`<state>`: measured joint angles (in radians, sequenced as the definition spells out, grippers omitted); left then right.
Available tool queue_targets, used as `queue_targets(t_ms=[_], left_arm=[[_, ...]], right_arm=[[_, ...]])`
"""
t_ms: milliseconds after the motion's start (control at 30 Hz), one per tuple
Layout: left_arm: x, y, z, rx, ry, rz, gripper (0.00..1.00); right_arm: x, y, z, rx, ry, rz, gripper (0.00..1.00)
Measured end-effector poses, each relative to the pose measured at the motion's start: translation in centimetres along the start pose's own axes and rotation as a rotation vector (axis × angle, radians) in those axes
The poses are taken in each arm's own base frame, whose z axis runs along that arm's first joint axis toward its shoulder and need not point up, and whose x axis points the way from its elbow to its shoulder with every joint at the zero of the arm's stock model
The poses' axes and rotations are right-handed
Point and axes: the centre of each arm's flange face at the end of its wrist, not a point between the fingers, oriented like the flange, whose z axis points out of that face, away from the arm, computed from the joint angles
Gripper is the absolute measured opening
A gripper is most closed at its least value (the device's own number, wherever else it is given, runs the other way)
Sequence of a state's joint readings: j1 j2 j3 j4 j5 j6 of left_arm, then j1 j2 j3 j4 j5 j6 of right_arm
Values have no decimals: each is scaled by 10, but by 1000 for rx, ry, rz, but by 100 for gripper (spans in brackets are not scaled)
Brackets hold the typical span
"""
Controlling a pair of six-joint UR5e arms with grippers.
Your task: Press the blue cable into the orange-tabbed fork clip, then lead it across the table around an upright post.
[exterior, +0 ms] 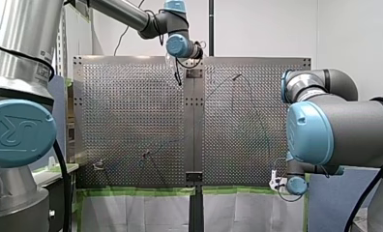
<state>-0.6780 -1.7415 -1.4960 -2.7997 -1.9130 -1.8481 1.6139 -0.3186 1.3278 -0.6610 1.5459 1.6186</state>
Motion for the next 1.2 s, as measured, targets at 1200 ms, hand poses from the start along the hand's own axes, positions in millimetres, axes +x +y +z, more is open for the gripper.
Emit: queue_targets(t_ms=[1200], left_arm=[[97,65,-49,-31,-12,3,100]], right_arm=[[0,-2,0,3,-1,-2,0]])
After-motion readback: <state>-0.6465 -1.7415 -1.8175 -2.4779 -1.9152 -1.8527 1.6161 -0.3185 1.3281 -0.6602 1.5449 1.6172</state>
